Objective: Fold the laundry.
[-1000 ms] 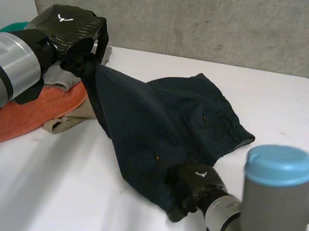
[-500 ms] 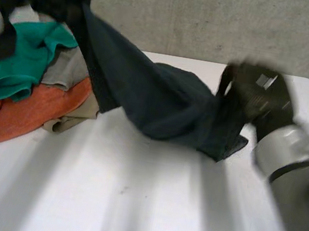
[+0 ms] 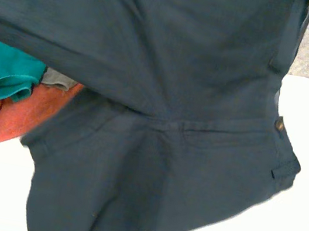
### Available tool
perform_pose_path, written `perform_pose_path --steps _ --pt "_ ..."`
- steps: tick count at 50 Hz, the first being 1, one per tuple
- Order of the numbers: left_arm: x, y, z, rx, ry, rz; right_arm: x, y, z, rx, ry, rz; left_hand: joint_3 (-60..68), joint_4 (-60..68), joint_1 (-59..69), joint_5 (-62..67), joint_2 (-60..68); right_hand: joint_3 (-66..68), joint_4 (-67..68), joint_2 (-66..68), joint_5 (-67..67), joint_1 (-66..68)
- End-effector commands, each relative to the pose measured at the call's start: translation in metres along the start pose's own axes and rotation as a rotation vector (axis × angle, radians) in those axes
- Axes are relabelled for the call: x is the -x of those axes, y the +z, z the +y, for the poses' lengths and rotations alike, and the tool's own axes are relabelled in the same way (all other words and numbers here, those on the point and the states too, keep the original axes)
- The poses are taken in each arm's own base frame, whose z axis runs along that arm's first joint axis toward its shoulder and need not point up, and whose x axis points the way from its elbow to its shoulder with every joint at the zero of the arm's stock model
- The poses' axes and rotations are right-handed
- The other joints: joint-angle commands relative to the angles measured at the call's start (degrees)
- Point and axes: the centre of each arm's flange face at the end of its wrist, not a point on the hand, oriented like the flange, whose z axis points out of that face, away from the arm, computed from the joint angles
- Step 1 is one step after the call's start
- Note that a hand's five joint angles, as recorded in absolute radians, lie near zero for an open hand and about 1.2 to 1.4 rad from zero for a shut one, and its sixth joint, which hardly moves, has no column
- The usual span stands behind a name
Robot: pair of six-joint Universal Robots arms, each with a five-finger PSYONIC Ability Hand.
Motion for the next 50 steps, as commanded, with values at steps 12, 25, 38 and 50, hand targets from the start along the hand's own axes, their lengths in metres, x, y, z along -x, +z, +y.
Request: perform_pose_path --steps 12,25,38,50 --pt "0.015 0.069 0.309 0.376 0.088 0.028 0.009 0.065 0.254 0.175 -0.146 0.055 11.66 11.28 13.95 12.35 11.38 12.24 11.65 12.72 11.91 15.17" --pt "0.028 0.089 0.315 0.260 0.157 -0.057 -0.002 0.104 0.276 -0.082 -0.319 0.167 -58.34 -58.72 -56.05 -57.65 -58.62 -57.76 -58.35 -57.28 -58.09 -54.83" --pt "0.015 0.065 0.241 0.339 0.311 -0.015 -0.016 0.077 0.180 0.087 -0.336 -0.058 -58.34 -58.72 -56.05 -57.65 -58.62 -57.76 -58.35 -57.28 -58.09 -54.83" --pt "-0.015 -0.066 0.200 0.835 0.306 0.092 -0.024 -0.019 0.150 0.516 -0.413 -0.265 -58.34 -58.72 -56.05 -57.65 -58.62 -54.42 -55.01 -53.94 -54.75 -51.49"
